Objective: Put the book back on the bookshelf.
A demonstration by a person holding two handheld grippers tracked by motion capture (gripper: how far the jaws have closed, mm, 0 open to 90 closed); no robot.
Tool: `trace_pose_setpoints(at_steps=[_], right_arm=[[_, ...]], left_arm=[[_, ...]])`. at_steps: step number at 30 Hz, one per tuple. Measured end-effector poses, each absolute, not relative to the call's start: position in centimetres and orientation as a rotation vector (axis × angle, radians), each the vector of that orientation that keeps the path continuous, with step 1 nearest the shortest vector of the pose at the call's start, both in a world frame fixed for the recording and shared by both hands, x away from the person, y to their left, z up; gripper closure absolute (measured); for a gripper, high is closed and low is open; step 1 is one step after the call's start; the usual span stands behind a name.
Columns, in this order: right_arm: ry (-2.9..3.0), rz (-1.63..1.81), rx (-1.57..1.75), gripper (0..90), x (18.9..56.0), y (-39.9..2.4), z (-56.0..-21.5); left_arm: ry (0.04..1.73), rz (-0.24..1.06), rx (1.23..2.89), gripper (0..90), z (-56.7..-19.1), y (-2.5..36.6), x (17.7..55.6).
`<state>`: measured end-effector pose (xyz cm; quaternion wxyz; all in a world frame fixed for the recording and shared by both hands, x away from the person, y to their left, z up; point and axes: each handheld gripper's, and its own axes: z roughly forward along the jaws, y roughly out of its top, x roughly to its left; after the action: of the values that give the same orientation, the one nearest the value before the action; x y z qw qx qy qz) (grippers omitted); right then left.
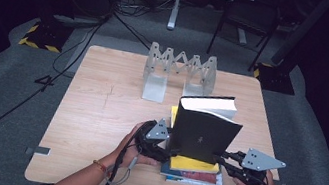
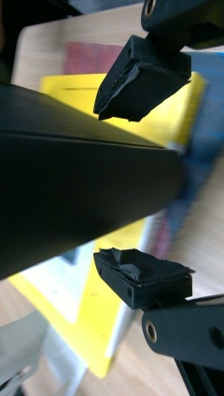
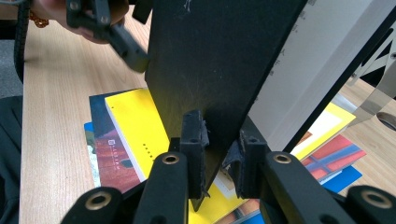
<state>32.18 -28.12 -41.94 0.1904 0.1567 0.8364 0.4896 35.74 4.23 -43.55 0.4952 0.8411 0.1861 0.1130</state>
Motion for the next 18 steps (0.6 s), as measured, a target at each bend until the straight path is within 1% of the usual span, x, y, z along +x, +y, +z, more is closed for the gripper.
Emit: trace_pose_setpoints(at_steps=[4, 11, 18], right_arm=[[2.347, 1.375, 0.446, 76.9, 32.2, -28.1, -41.9], [2.339, 1.377, 0.459, 76.1, 32.3, -28.1, -41.9], [2.321, 1.359, 0.485, 75.3, 32.5, -28.1, -42.1]], left_arm=[[0.443, 0.289, 1.991, 26.6, -42.4, 4.0, 36.1], [0.420, 0.269, 1.920, 28.4, -40.9, 3.5, 36.6], [0.395, 0.245, 1.892, 29.9, -40.0, 2.9, 37.0]])
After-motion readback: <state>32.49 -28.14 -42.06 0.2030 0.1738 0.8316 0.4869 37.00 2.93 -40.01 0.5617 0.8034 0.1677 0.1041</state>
